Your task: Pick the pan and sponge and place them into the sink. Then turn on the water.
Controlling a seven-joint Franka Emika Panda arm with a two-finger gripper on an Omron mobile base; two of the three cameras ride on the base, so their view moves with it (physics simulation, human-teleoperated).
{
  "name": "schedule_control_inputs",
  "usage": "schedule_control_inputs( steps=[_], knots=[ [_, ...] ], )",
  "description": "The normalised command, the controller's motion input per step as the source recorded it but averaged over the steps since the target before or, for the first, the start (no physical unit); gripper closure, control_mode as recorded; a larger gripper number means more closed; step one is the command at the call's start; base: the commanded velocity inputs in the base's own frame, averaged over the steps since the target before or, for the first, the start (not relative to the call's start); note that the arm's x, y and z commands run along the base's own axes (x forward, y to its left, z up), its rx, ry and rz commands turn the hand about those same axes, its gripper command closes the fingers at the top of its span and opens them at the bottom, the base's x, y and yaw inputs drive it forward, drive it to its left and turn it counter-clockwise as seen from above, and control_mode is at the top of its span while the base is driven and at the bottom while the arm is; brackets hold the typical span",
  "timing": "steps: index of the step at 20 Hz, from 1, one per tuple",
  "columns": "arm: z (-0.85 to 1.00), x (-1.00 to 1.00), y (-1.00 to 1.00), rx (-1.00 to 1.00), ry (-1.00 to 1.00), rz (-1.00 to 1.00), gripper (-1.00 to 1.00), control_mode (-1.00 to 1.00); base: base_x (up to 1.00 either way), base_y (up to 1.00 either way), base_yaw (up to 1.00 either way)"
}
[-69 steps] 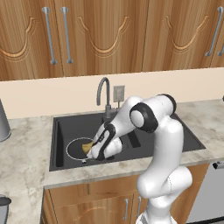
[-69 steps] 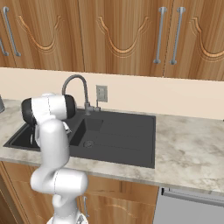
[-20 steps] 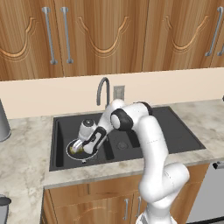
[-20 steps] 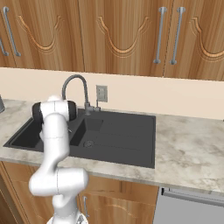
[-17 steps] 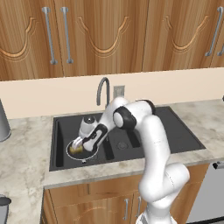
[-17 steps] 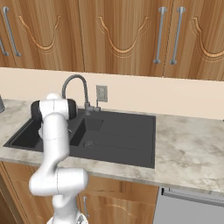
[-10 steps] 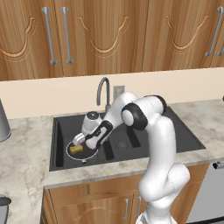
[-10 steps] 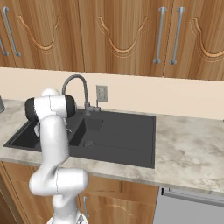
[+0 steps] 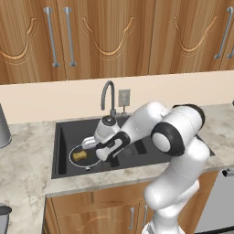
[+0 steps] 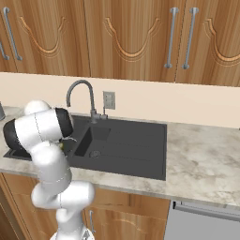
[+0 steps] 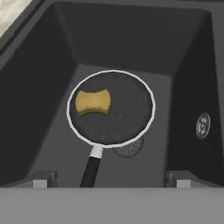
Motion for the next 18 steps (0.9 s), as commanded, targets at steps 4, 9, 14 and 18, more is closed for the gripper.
schedule_control_inputs(
  steps=[4,9,14,18],
  knots=[
    [1.0,-0.51,-0.44,0.16,0.09,-0.33,-1.0,-1.0,0.0,0.0,0.0],
    [0.99,-0.59,-0.61,0.2,0.14,-0.34,-1.0,-1.0,0.0,0.0,0.0],
    [0.75,-0.52,-0.84,0.26,0.17,-0.33,-1.0,-1.0,0.0,0.0,0.0],
    [0.16,-0.18,-0.71,0.18,0.05,-0.25,-1.0,-1.0,0.0,0.0,0.0]
  ],
)
